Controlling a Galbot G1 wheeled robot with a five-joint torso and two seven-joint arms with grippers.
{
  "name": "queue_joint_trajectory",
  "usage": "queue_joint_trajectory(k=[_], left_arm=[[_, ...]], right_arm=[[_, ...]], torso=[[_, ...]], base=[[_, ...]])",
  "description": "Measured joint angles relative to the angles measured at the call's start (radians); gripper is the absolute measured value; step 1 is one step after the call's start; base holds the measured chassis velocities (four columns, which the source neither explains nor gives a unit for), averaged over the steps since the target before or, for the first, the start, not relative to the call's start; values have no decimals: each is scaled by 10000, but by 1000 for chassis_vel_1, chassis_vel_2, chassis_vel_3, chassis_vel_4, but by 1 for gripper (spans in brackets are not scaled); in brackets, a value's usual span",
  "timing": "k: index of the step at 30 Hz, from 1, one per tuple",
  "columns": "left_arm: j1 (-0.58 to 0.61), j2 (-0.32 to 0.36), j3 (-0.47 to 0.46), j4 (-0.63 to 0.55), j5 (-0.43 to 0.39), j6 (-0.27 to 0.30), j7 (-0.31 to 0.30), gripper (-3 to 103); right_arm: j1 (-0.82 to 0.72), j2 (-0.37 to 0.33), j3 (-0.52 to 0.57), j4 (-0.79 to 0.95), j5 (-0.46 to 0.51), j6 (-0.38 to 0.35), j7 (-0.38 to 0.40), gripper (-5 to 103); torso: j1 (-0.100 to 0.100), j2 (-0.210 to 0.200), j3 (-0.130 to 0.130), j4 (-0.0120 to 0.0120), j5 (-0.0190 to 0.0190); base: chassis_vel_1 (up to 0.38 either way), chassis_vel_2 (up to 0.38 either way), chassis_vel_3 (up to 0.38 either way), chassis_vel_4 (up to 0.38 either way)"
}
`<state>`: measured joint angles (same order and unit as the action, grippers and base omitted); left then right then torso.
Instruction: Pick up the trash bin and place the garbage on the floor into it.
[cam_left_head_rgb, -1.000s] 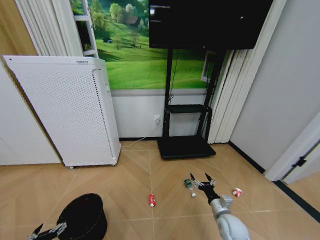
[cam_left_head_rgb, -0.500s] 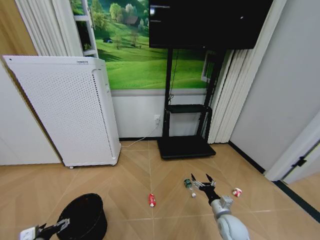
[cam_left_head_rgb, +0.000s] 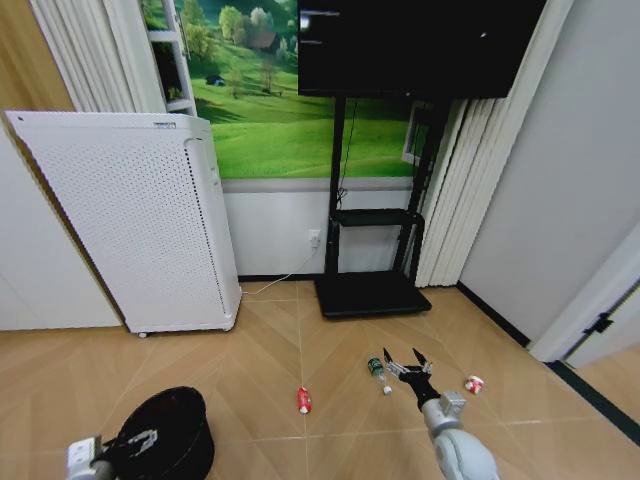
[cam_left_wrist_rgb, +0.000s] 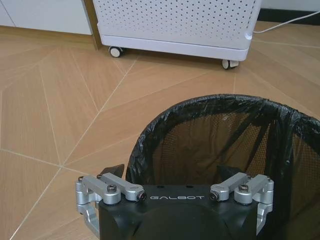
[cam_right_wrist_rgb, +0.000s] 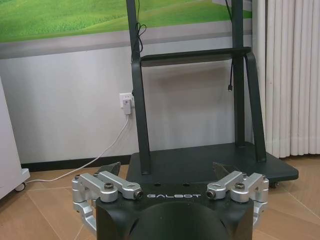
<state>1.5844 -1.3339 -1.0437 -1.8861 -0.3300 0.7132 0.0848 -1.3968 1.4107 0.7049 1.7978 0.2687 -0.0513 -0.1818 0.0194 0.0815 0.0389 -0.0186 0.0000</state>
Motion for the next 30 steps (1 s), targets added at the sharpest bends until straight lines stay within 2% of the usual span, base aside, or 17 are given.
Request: queue_joint_trajectory(k=[11, 13, 15, 16, 19, 20, 22, 23, 25, 27, 28, 29, 30], left_arm=[[134, -53, -41, 113, 20, 100, 10, 101], [148, -72, -43, 145, 20, 100, 1, 98], [199, -107, -44, 207, 7, 99, -40, 89], [199, -107, -44, 207, 7, 99, -40, 89], [169, -141, -35, 277, -185, 107, -319, 73], [169, -141, -35, 277, -185, 107, -319, 73], [122, -165, -31, 284, -312, 167, -471, 62], [122, -165, -31, 284, -312, 167, -471, 62], [126, -192, -16, 260, -413, 224, -522, 52], [131, -203, -1, 259, -416, 231, -522, 52], [137, -219, 19, 262, -411, 234, -522, 46], [137, -219, 19, 262, -411, 234, -522, 46], [139, -229, 38, 271, -387, 234, -529, 35]], right_arm=[[14, 28, -25, -27, -98, -11, 9, 100], [14, 21, -25, -30, -98, -11, 9, 100], [14, 0, -25, -63, -97, -11, 10, 100], [14, 0, -25, -63, -97, -11, 10, 100], [30, -17, -50, -124, -95, -7, 10, 100], [30, -17, -50, -124, -95, -7, 10, 100], [35, -20, -67, -145, -90, -1, 10, 100], [35, -20, -67, -145, -90, -1, 10, 100], [34, -25, -79, -146, -74, 1, 7, 100], [34, -26, -79, -150, -67, 4, 5, 100], [34, -31, -79, -154, -59, 6, 2, 100], [34, -31, -79, -154, -59, 6, 2, 100], [38, -44, -79, -157, -40, 9, -2, 100]], torso=[[0, 2, 0, 0, 0], [0, 2, 0, 0, 0], [0, 2, 1, 0, 0], [0, 2, 1, 0, 0], [0, 1, 0, 0, -1], [0, 1, 0, 0, -1], [0, 2, 1, -2, 0], [0, 2, 1, -2, 0], [0, 2, 0, 0, 0], [0, 2, 1, 0, 1], [0, 3, 1, 0, 0], [0, 3, 1, 0, 0], [0, 3, 1, 0, 3]], base=[[0, 0, 0, 0], [0, 0, 0, 0], [0, 0, 0, 0], [0, 0, 0, 0], [0, 0, 0, 0], [0, 0, 0, 0], [0, 0, 0, 0], [0, 0, 0, 0], [0, 0, 0, 0], [0, 0, 0, 0], [0, 0, 0, 0], [0, 0, 0, 0], [0, 0, 0, 0]])
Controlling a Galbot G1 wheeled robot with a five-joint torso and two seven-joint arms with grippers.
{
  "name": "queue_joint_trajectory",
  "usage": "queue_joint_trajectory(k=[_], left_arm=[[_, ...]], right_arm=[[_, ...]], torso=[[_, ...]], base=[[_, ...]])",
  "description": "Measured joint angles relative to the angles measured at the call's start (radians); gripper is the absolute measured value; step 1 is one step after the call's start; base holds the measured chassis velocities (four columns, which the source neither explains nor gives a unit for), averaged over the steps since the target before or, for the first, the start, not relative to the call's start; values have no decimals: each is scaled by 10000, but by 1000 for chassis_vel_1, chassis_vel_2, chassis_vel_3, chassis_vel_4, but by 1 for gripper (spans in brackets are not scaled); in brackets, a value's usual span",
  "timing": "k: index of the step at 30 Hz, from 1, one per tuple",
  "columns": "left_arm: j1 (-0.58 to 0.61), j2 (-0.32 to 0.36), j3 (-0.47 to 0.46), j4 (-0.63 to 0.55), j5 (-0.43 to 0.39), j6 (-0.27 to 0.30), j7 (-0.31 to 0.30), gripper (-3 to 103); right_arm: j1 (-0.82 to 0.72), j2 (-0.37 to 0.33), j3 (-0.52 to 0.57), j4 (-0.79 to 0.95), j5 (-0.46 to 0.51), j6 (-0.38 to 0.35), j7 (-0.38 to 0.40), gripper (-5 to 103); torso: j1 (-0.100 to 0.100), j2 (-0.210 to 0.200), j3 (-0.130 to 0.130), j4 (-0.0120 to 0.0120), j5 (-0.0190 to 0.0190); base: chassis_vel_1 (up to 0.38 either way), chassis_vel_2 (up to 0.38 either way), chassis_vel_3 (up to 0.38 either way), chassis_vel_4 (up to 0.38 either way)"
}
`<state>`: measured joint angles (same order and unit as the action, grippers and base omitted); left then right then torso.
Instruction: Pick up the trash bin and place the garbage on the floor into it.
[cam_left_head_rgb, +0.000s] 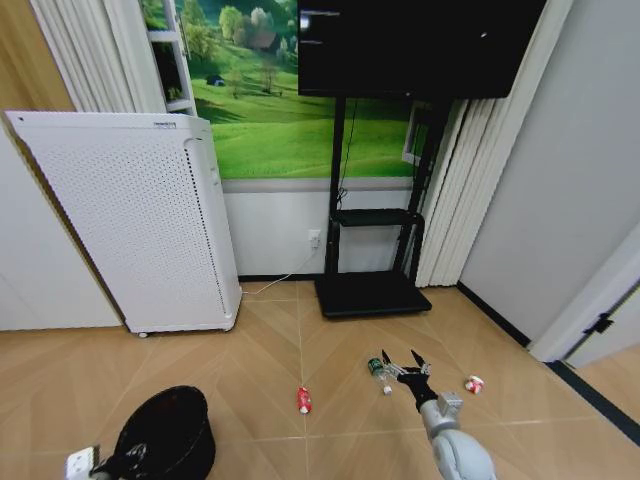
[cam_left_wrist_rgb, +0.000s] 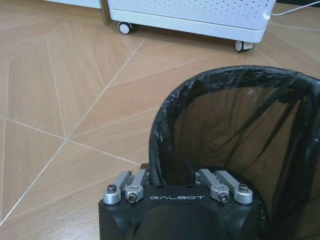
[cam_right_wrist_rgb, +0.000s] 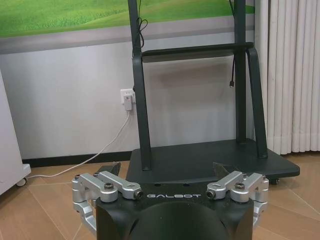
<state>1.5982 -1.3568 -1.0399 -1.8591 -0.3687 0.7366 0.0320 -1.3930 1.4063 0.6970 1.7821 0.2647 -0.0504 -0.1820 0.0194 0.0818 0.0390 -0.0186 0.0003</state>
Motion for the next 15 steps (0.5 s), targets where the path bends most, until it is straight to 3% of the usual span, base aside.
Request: queue_joint_trajectory(k=[3, 5, 6, 7, 15], left_arm=[[-6, -5, 27, 5, 7, -1, -1, 24], [-18, -2, 38, 13, 7, -1, 0, 24], [-58, 12, 57, 33, 7, -27, 58, 14], [-107, 35, 74, 85, 48, -159, 144, 10], [-399, 83, 279, 94, 265, -957, 356, 7]], right_arm=[[9, -15, 7, -6, 38, 1, -1, 100], [13, -24, 16, -20, 46, 3, -1, 100], [15, -29, 25, -37, 48, 10, -2, 100], [17, -30, 34, -54, 48, 25, -2, 100], [4, -4, 46, -90, 38, 74, -11, 100]], torso=[[0, 0, 0, 0, -1], [0, 0, 0, 0, -2], [0, 0, 0, 0, -2], [0, 0, 0, 0, 2], [0, 0, 1, 1, -5]], base=[[0, 0, 0, 0], [0, 0, 0, 0], [0, 0, 0, 0], [0, 0, 0, 0], [0, 0, 0, 0]])
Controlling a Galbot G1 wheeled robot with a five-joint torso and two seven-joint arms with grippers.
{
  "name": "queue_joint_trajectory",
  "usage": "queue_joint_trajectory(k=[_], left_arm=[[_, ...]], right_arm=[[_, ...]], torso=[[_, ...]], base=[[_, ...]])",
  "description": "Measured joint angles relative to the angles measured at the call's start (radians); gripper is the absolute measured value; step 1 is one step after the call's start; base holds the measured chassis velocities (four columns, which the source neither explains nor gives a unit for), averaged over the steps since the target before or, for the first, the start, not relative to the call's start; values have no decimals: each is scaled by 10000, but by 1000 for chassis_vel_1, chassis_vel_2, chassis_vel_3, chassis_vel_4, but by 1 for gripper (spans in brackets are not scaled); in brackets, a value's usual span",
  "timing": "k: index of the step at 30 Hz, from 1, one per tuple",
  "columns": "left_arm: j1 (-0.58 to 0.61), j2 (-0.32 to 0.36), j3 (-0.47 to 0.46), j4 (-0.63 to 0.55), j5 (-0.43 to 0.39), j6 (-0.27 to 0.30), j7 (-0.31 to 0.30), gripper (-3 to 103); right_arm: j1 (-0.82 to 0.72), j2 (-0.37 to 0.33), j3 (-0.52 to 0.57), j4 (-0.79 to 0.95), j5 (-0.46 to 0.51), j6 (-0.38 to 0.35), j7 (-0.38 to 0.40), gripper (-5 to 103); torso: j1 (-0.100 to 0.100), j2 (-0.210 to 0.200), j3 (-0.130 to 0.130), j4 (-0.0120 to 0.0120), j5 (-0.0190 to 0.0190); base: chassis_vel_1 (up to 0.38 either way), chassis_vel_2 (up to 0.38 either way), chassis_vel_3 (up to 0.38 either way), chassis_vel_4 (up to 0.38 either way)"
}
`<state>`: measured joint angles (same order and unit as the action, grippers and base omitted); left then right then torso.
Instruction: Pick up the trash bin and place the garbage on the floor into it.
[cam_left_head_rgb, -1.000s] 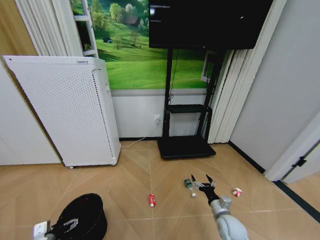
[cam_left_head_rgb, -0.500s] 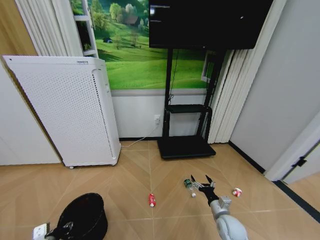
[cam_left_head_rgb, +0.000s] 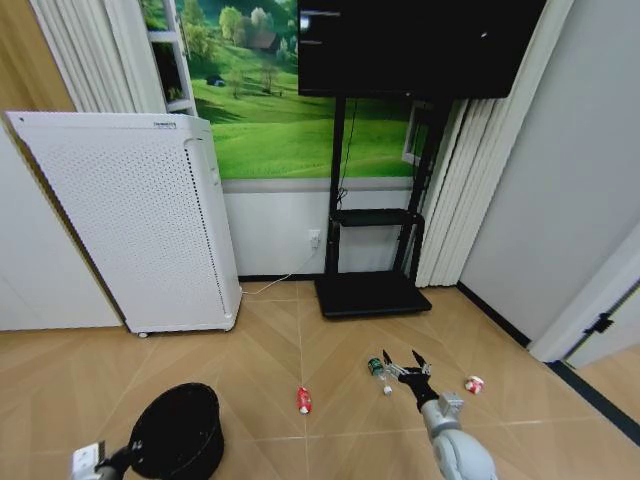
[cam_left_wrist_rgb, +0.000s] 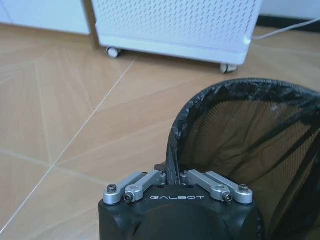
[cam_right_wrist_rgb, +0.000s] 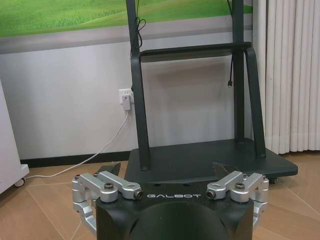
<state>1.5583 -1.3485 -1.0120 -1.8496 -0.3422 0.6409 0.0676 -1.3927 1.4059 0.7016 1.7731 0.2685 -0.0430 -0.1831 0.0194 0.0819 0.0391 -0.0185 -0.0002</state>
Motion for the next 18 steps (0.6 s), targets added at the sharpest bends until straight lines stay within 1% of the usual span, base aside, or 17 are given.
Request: queue_joint_trajectory(k=[1, 3, 4, 5, 6, 8, 9, 10, 12, 13, 15, 16, 17, 18], left_arm=[[-78, 17, 66, -1, 14, -224, 15, 5], [-338, 95, 266, 141, 107, -970, 119, 3], [-338, 95, 266, 141, 107, -970, 119, 3], [-427, 127, 323, 195, 134, -1227, 151, 3], [-589, 207, 441, 257, 152, -1731, 224, 3], [-751, 292, 587, 263, 157, -2314, 286, 3], [-751, 292, 587, 263, 157, -2314, 286, 3], [-826, 337, 692, 111, 125, -2581, 309, 3], [-852, 401, 802, -361, 49, -2682, 375, 3], [-852, 401, 802, -361, 49, -2682, 375, 3], [-878, 476, 905, -910, -42, -2833, 401, 3], [-910, 539, 957, -1200, -94, -2997, 401, 3], [-910, 539, 957, -1200, -94, -2997, 401, 3], [-946, 614, 981, -1398, -160, -3180, 378, 3]], right_arm=[[0, 6, 5, -7, 0, 2, 0, 100], [1, 15, 14, -26, -11, 16, 0, 100], [1, 15, 14, -26, -11, 16, 0, 100], [1, 19, 14, -27, -14, 25, 0, 100], [-6, 28, 15, -27, -16, 31, 0, 100], [-9, 36, 15, -27, -16, 32, 0, 100], [-9, 36, 15, -27, -16, 32, 0, 100], [-8, 37, 16, -29, -15, 31, 1, 100], [15, 26, 15, -79, 1, 14, 0, 100], [15, 26, 15, -79, 1, 14, 0, 100], [114, 5, -17, -284, 28, -9, 0, 100], [178, -9, -59, -432, 48, -32, -5, 100], [178, -9, -59, -432, 48, -32, -5, 100], [231, -26, -107, -544, 88, -59, -11, 100]], torso=[[0, 0, 0, -2, 0], [0, -1, 1, 0, -1], [0, -1, 1, 0, -1], [0, -1, 1, -1, -4], [1, 0, 1, -1, 0], [1, -1, 1, -2, 2], [1, -1, 1, -2, 2], [1, -1, 2, -3, -1], [1, 0, 1, -2, 2], [1, 0, 1, -2, 2], [1, -1, 1, -2, 3], [2, -1, 1, -1, 2], [2, -1, 1, -1, 2], [1, -1, 1, -2, 3]], base=[[0, 0, 0, 0], [0, 0, 0, 0], [0, 0, 0, 0], [0, 0, 0, 0], [0, 0, 0, 0], [0, 0, 0, 0], [0, 0, 0, 0], [0, 0, 0, 0], [0, 0, 0, 0], [0, 0, 0, 0], [0, 0, 0, 0], [0, 0, 0, 0], [0, 0, 0, 0], [0, 0, 0, 0]])
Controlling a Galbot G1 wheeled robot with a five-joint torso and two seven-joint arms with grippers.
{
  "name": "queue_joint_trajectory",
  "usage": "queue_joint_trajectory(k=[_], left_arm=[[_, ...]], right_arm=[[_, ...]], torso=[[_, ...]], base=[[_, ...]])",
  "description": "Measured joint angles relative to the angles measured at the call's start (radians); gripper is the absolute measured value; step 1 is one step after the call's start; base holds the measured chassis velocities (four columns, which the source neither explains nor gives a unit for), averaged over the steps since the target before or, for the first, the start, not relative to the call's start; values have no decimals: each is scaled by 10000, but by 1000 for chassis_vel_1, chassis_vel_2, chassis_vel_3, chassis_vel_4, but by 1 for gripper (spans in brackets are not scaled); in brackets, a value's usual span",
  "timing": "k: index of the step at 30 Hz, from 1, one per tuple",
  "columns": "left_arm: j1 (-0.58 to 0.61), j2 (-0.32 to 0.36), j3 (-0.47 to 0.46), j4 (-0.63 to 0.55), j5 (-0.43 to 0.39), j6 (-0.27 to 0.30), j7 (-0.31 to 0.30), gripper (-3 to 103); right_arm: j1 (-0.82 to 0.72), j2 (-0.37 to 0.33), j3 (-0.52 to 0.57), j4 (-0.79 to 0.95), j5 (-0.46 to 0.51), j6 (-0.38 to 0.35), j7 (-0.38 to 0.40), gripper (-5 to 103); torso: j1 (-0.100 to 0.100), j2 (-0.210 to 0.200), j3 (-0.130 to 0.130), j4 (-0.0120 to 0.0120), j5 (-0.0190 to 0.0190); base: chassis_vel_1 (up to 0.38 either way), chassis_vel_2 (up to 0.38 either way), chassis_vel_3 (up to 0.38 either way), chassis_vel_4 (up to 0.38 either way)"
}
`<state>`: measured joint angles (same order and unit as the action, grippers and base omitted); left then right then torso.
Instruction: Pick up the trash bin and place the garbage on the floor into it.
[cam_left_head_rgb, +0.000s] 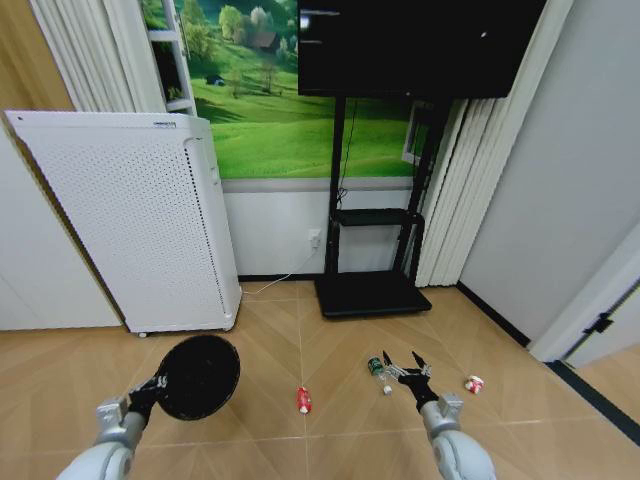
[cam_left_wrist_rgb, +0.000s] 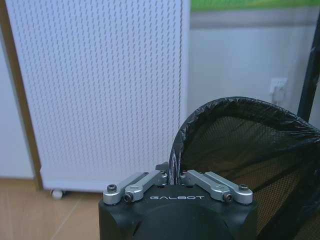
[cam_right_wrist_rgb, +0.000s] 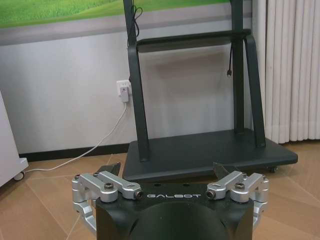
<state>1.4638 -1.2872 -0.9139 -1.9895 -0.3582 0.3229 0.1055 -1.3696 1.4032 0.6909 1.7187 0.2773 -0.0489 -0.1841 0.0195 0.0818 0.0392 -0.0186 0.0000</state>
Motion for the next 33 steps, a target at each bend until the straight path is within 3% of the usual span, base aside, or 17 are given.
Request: queue_joint_trajectory(k=[2, 5, 7, 12, 24, 33], left_arm=[[-82, 218, 44, -352, -461, -431, -226, 3], [-127, 392, 45, -571, -794, -538, -348, 3], [-294, 879, -30, -945, -1380, -705, -505, 3], [-413, 1350, -154, -1133, -1606, -815, -514, 3], [21, 1384, -223, -2087, -1952, -730, -441, 3], [130, 1487, -398, -2474, -2197, -633, -509, 3]], right_arm=[[61, -55, -106, -151, 46, -39, -34, 100], [75, -94, -165, -209, 59, -44, -71, 100], [75, -223, -349, -249, 276, -134, -306, 100], [72, -567, -900, -308, 691, -423, -892, 100], [1622, -1027, -3394, -2615, -501, -615, -1427, 100], [3009, -910, -4927, -4300, -795, -571, -1653, 100]], torso=[[0, 0, 0, 2, -1], [0, 0, -1, 1, 1], [0, 0, -1, -1, 0], [0, 0, -1, 0, -2], [-1, 0, -1, 1, -3], [-1, 0, -1, 1, -1]], base=[[0, 0, 0, 0], [0, 0, 0, 0], [0, 0, 0, 0], [0, 0, 0, 0], [0, 0, 0, 0], [0, 0, 0, 0]])
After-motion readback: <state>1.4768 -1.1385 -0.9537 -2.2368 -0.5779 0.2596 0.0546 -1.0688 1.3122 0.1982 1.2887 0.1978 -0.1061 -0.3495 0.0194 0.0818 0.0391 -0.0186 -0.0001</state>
